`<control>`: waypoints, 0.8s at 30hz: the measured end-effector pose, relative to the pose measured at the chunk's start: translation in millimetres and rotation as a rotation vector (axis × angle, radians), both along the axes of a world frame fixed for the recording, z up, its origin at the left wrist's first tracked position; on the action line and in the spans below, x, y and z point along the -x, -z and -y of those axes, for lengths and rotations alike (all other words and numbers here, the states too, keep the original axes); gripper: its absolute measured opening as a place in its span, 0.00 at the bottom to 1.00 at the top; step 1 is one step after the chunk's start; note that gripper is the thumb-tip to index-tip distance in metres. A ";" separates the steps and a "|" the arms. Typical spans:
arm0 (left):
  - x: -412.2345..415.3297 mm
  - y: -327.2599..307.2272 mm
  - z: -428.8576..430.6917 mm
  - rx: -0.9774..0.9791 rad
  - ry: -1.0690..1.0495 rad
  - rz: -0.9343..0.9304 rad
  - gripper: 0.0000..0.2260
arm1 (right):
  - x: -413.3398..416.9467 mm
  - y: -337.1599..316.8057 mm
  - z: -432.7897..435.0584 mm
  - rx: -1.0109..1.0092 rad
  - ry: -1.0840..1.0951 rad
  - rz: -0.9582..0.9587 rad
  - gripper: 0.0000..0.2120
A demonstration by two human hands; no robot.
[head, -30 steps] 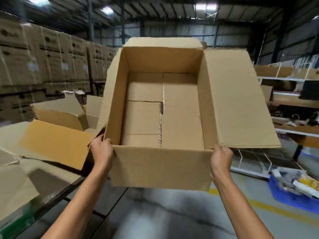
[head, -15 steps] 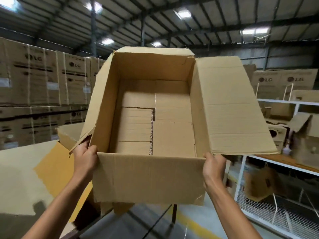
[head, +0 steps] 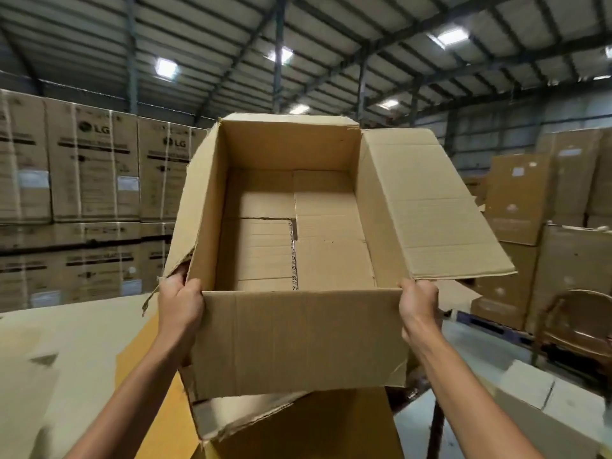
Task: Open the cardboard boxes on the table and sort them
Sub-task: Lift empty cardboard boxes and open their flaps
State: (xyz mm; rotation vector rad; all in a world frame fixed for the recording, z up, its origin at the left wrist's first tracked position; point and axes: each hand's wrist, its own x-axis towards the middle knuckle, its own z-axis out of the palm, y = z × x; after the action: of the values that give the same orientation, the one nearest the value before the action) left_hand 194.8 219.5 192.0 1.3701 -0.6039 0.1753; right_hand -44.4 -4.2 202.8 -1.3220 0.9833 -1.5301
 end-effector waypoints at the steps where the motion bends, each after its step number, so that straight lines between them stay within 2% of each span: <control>1: -5.0 0.5 7.8 -0.011 -0.018 -0.006 0.11 | -9.7 0.6 16.2 -0.013 -0.038 -0.025 0.07; 5: -19.0 7.7 33.7 -0.118 -0.140 -0.070 0.08 | -46.0 10.3 80.9 -0.029 -0.230 -0.147 0.09; 9: -21.6 33.6 45.2 -0.215 -0.201 -0.115 0.09 | -75.4 29.6 125.0 0.029 -0.457 -0.325 0.12; 16: -43.8 82.1 53.1 -0.408 -0.309 -0.342 0.12 | -138.6 80.1 165.0 0.052 -0.706 -0.553 0.14; 19: -41.6 99.5 59.6 -0.609 -0.366 -0.368 0.15 | -151.3 123.5 176.8 0.002 -0.724 -0.694 0.14; 20: -40.5 104.4 64.2 -0.686 -0.336 -0.373 0.15 | -152.0 137.6 181.3 -0.021 -0.710 -0.746 0.12; 22: -32.3 120.4 76.4 -0.940 -0.244 -0.390 0.09 | -151.1 160.0 189.4 -0.059 -0.720 -0.861 0.08; 24: -28.9 143.9 83.8 -1.133 -0.177 -0.416 0.14 | -151.2 168.8 196.2 -0.057 -0.742 -0.960 0.08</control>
State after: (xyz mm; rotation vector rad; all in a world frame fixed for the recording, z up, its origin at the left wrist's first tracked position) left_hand 223.7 135.7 48.2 2.4679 -0.1926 -0.3725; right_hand 106.7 -200.3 34.0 -2.1155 0.8842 -0.2621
